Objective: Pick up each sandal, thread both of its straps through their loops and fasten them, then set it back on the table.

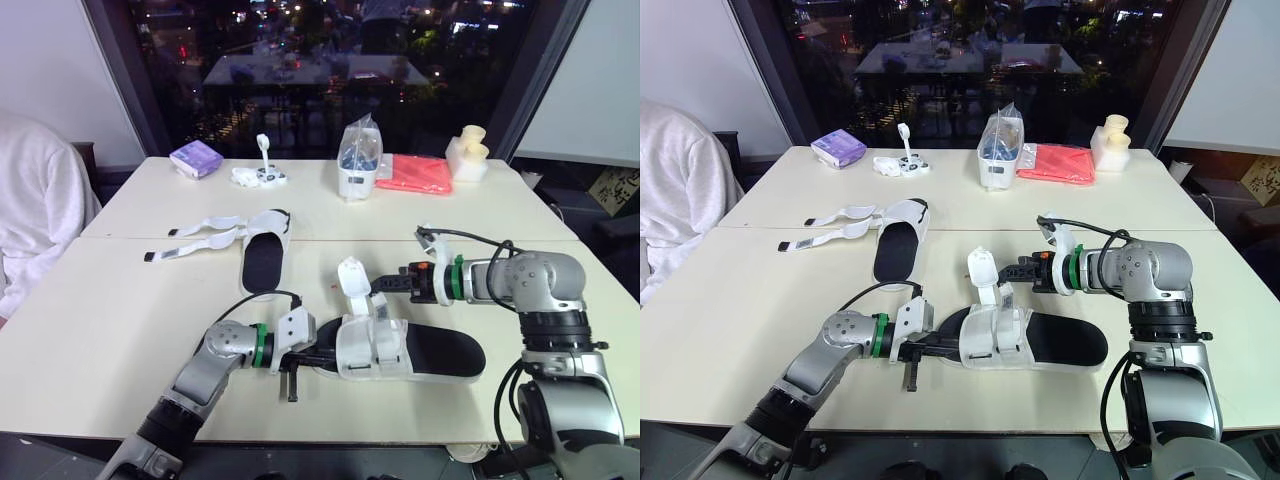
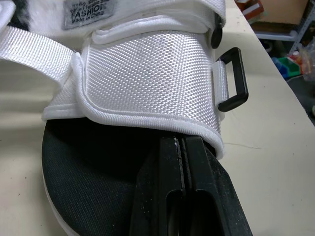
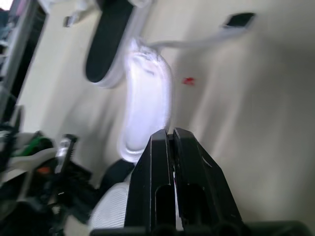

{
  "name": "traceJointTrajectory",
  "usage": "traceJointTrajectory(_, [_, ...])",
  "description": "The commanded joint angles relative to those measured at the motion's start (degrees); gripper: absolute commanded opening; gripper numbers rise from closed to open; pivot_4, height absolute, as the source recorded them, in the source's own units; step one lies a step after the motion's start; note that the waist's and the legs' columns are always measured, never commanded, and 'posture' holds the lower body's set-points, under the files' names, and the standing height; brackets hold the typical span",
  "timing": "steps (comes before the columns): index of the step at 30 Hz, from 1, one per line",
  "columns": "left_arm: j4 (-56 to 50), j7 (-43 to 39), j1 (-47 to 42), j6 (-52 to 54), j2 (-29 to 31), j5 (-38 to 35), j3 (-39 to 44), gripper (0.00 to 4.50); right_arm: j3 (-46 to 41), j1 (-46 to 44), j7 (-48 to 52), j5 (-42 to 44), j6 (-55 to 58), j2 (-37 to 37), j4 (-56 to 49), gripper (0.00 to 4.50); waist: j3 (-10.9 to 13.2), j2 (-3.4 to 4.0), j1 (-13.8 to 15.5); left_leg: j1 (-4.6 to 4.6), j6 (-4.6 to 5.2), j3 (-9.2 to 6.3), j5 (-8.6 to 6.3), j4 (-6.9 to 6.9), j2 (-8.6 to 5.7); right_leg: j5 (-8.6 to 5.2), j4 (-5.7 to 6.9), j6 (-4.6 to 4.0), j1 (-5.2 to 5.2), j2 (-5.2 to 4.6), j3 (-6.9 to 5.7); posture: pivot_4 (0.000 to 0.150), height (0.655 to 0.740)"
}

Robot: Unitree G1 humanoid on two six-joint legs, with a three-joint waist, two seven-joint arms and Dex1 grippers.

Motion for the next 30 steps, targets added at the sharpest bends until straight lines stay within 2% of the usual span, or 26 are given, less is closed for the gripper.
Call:
traceJointTrajectory(1, [1.2,-0.2,0.3,1.0,0.3,0.9,-1.0,0.00,-0.9,0.8,1.2,1.1,-1.1,-0.3,-3.7,0.03,0.0,0.00,-0.1,0.00,0.00,0.00,0.00,0.00,0.00,0.00,0.00,0.00,0.00,0.00,0.00,0.150,0.7400])
traceJointTrajectory(4, [1.4,-0.3,0.2,1.0,0.3,1.0,-1.1,0.00,0.3,2.4,0.9,-1.0,-3.9,-0.7,-3.1,0.03,0.0,0.00,-0.1,0.00,0.00,0.00,0.00,-0.01,0.00,0.00,0.00,0.00,0.00,0.00,0.00,0.150,0.7400])
traceJointTrajectory(11, [1.8,-0.6,-0.2,0.6,0.3,1.2,-1.1,0.00,11.4,9.1,4.0,-8.1,-13.0,-5.7,-7.3,0.03,0.0,0.00,-0.3,0.00,0.00,0.01,0.00,-0.01,-0.01,0.00,0.00,0.00,0.00,0.00,-0.01,0.150,0.7400])
traceJointTrajectory(19, [1.9,-0.5,-0.2,0.5,0.3,1.2,-1.1,0.00,17.0,12.8,6.9,-13.9,-21.5,-9.0,-10.9,0.03,0.0,0.00,-0.8,0.01,0.00,-0.02,0.00,0.00,-0.01,-0.01,-0.03,0.01,0.04,0.00,-0.01,0.150,0.7400])
traceJointTrajectory(22, [1.9,-0.5,-0.1,0.4,0.3,1.2,-1.1,0.00,18.8,14.2,7.6,-17.3,-27.1,-9.9,-11.9,0.90,0.0,-0.01,-0.8,0.01,0.00,-0.02,0.00,0.00,-0.02,-0.01,-0.04,0.00,0.06,0.00,-0.02,0.150,0.7400])
traceJointTrajectory(28, [2.0,-0.3,0.0,0.3,0.2,1.3,-1.1,0.00,17.3,14.9,7.6,-20.3,-32.4,-9.9,-13.3,3.70,0.0,-0.01,-1.0,0.01,0.00,-0.01,0.00,-0.01,-0.01,-0.01,-0.03,0.01,0.03,0.01,-0.01,0.150,0.7400])
traceJointTrajectory(30, [1.9,-0.3,0.1,0.3,0.2,1.2,-1.1,0.00,15.4,13.8,6.8,-20.7,-33.0,-9.5,-12.9,3.70,0.0,-0.01,-1.0,0.02,0.00,-0.01,0.00,-0.01,0.00,-0.01,-0.03,0.01,0.02,0.02,-0.01,0.150,0.7400])
